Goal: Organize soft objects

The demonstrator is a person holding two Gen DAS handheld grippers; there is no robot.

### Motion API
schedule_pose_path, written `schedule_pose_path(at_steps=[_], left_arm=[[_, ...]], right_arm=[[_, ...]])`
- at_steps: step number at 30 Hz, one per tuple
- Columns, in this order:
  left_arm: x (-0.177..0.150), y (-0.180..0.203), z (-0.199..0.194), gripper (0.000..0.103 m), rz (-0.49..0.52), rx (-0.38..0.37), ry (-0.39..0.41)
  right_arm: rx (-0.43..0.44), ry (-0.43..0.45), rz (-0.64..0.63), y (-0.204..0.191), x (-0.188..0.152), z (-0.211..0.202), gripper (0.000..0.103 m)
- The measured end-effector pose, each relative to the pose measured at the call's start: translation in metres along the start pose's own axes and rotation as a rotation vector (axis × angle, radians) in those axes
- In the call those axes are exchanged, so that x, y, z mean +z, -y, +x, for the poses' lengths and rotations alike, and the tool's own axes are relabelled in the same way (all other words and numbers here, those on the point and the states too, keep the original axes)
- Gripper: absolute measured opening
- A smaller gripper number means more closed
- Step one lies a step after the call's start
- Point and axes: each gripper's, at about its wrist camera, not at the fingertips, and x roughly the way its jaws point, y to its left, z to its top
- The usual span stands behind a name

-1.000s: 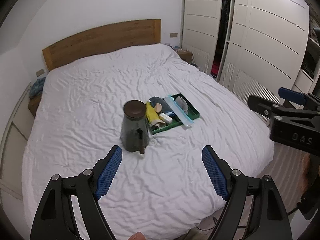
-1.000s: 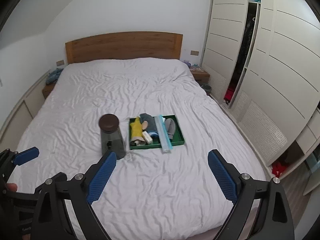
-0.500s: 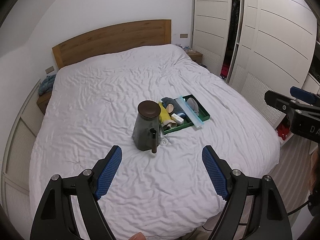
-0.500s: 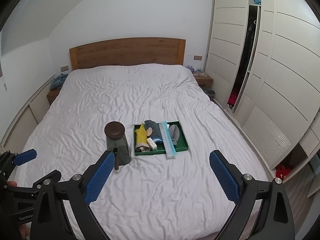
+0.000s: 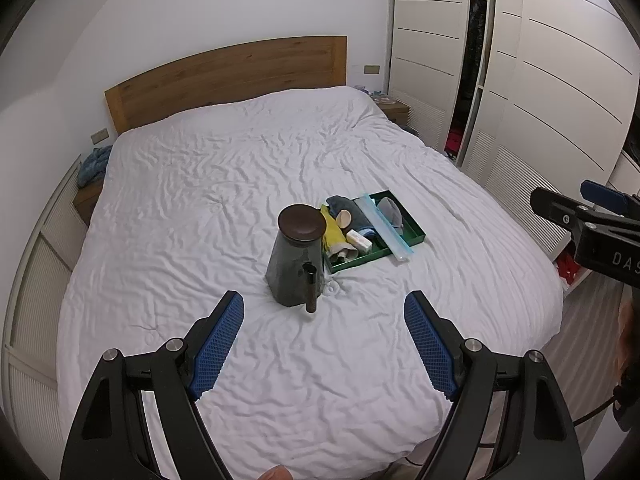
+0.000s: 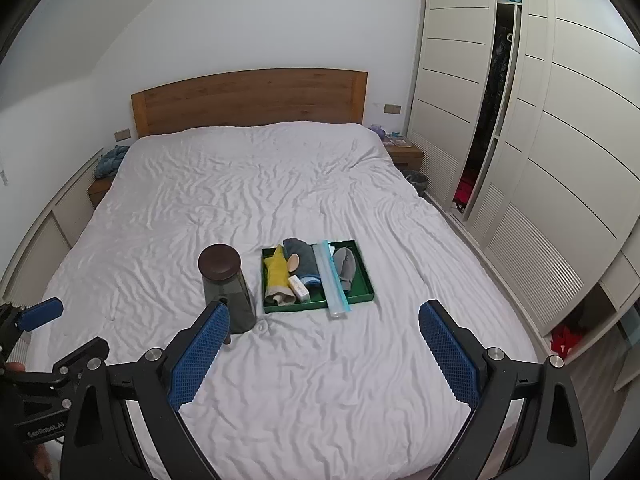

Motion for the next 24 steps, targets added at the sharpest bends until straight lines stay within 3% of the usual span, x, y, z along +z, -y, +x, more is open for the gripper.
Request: schedule_pose_path(at_steps=[24], left_arm=[[0.004,-0.024,0.002,0.078,-0.015,0.007,-0.032]], right_arm=[[0.035,-0.020,0.044,-0.015,0.003,0.015,0.097]])
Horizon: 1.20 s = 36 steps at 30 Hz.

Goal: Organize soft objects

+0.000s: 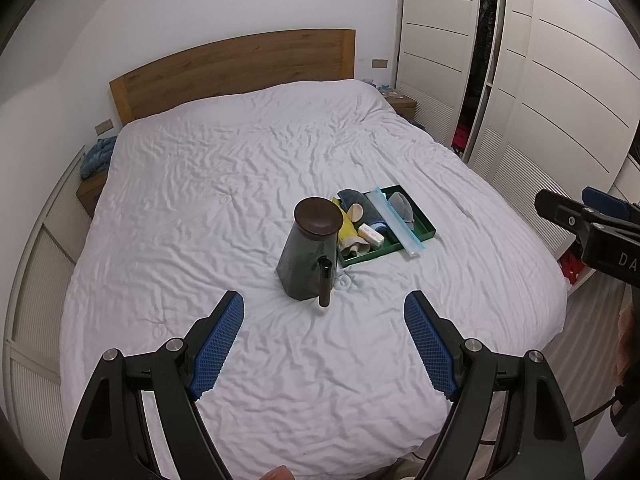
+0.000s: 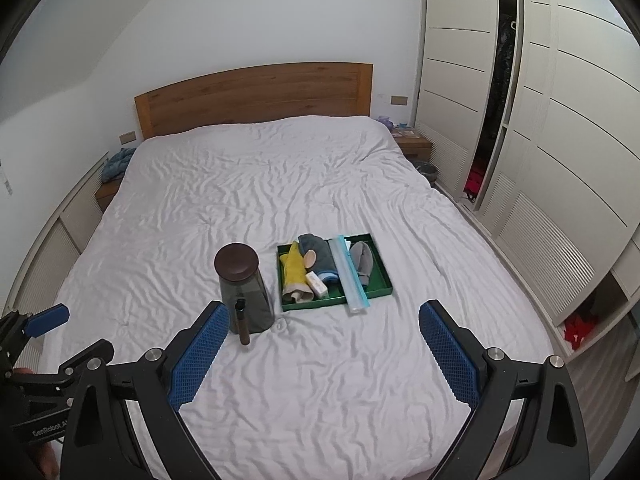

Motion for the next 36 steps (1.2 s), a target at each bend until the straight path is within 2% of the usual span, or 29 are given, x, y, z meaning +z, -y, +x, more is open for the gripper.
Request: schedule_pose_path(at_steps=[13,29,36], left_arm=[[-0.002,0.000,-0.004,0.078,-0.011,0.008,0.000],[0.004,-0.002,-0.011,0.078,-0.036,-0.070,0.007],[0.008,-0.006,-0.012,0.078,-0.054,-0.072,0.005]], right_arm=[[0.034,-0.001,-0.117,-0.008,0.006,-0.006,0.097],[0.037,-0.004,-0.129,-0.012,0.009,-0.005,0.097],[0.041,-0.003,-0.134,-0.012,0.011,-0.004,0.097]])
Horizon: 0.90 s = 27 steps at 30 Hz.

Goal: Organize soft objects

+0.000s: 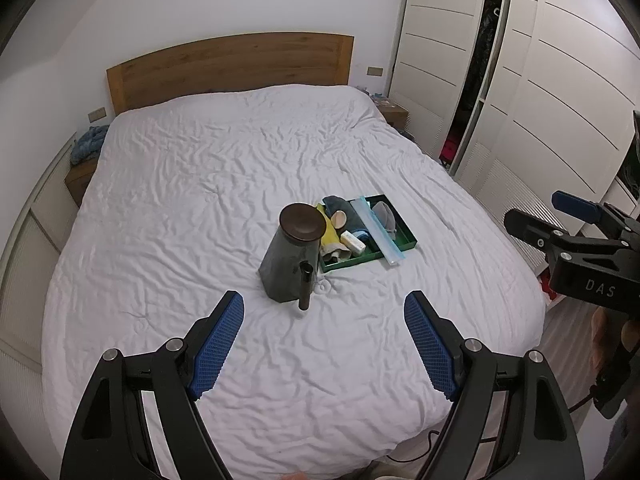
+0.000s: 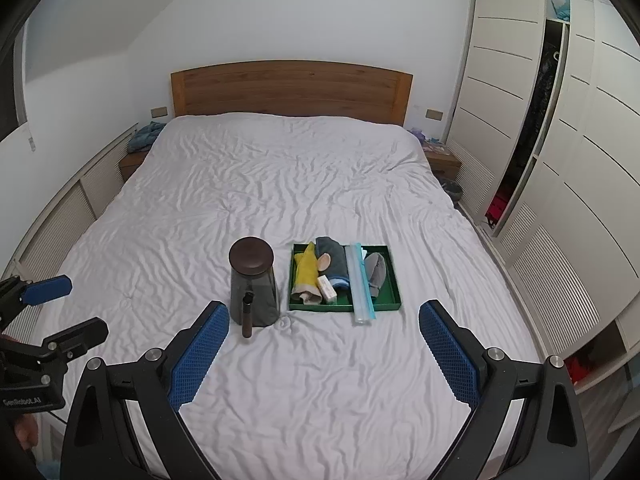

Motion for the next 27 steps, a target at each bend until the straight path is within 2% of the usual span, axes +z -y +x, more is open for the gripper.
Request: schedule_pose_path(at_steps=[12,16,27], left_arm=[[0.002,0.002,-0.005,0.079,0.011,0.008,0.006],[0.001,0.004,-0.009,0.085,0.021,0.018,0.015],[0.000,0.004,-0.012,0.090,0.029,0.031,0.027]], right_arm=[[0.012,0.003,-0.010,-0.001,0.001,-0.001,0.097],[0.017,0.005,-0.018,-0.002,-0.001,-0.003,0.097],[0.024,0.005,-0.039,-0.007,-0.002,-0.005,0.097]])
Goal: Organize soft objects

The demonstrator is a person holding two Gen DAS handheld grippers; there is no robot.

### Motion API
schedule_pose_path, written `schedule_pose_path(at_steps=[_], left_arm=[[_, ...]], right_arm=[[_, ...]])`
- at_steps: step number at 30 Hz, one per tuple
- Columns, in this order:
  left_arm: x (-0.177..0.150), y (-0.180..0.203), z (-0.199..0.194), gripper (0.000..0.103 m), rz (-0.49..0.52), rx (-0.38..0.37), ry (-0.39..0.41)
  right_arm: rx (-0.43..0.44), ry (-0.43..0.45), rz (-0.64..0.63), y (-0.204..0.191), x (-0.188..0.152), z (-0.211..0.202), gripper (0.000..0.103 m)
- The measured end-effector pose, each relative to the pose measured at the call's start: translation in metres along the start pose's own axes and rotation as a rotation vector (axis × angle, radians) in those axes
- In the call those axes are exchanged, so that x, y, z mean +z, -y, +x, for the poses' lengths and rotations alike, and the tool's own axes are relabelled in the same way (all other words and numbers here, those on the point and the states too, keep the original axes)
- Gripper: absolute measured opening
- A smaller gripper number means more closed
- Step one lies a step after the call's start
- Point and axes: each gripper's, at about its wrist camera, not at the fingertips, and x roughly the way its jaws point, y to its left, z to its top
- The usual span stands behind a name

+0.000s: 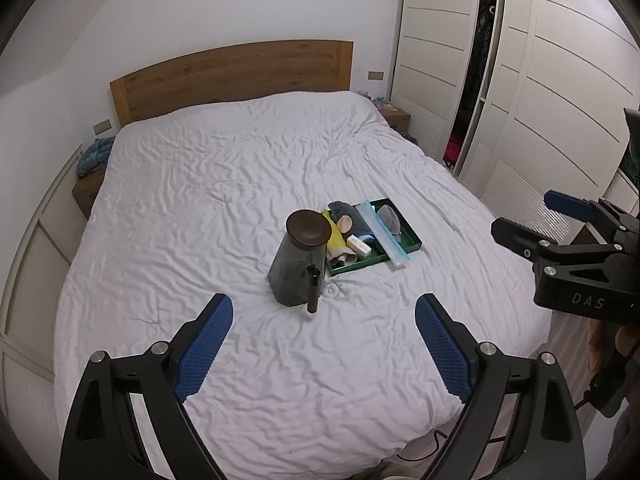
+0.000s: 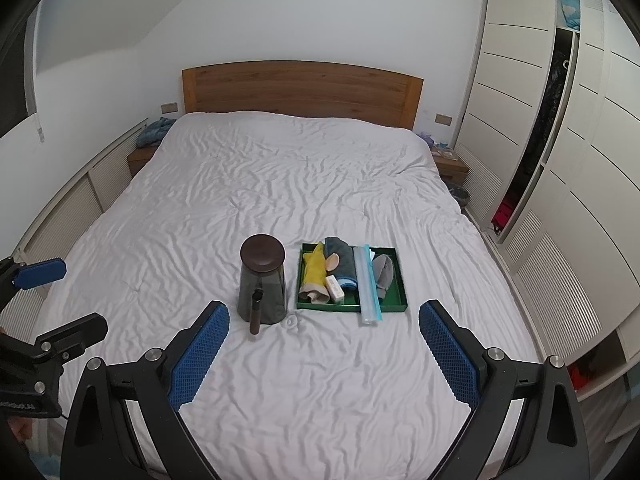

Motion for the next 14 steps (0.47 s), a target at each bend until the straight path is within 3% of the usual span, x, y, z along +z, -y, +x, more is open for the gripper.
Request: schedule_pose_path(at_steps=[14], left_arm=[[0.0007,0.0003,0.0025,0.090,0.012,0.006,0.003]], right_arm=[[-0.001,0.000,0.000,-0.0013,-0.0001,-0.0005,0.097]])
